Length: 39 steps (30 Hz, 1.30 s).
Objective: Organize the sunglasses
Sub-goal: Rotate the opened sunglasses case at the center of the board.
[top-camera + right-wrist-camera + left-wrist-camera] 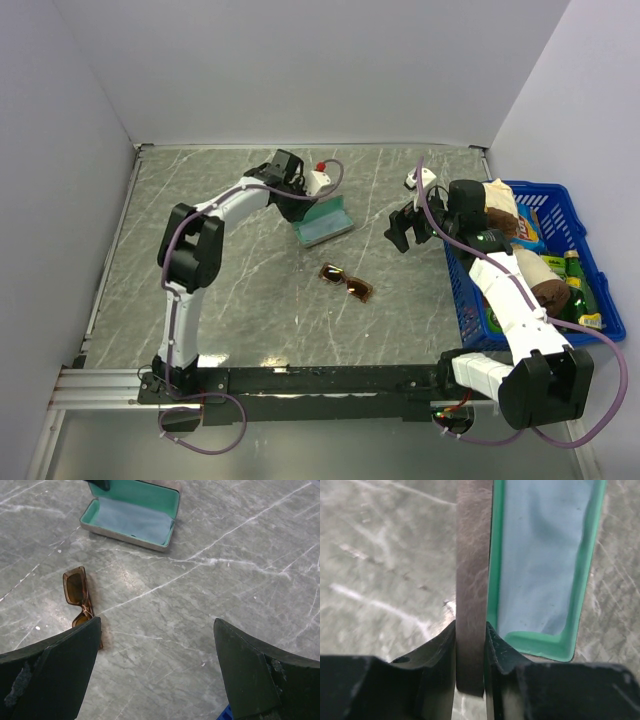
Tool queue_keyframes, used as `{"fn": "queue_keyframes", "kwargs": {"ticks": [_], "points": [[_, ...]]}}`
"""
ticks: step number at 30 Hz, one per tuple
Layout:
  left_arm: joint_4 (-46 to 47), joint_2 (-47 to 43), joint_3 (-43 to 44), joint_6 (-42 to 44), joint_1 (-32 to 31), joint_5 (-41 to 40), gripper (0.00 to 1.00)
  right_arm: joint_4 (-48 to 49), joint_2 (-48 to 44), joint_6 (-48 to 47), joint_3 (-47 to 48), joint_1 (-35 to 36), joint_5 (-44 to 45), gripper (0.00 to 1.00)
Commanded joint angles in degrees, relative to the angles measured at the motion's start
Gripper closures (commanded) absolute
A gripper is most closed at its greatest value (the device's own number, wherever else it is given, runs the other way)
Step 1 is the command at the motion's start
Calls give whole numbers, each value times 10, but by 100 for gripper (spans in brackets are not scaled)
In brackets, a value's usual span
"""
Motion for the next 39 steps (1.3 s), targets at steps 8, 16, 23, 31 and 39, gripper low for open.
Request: {"fn": "queue_keyframes", "kwargs": {"ticks": [8,16,23,31,39], "points": [[109,-126,-96,-65,-24,-108,84,8,-6,-3,23,-3,-7,0],[115,-137,-115,-117,-45,-213,94,9,-10,-2,22,-4,-7,0],[150,-157,-164,-146,-45,-311,91,8,-11,-2,22,-4,-10,0],[190,-175,-217,-156,-45,-371,89,8,-10,-3,21,-4,-10,0],[210,-187,-247,-159,-45,-391,68,8,-8,-5,21,-4,-10,0]]}}
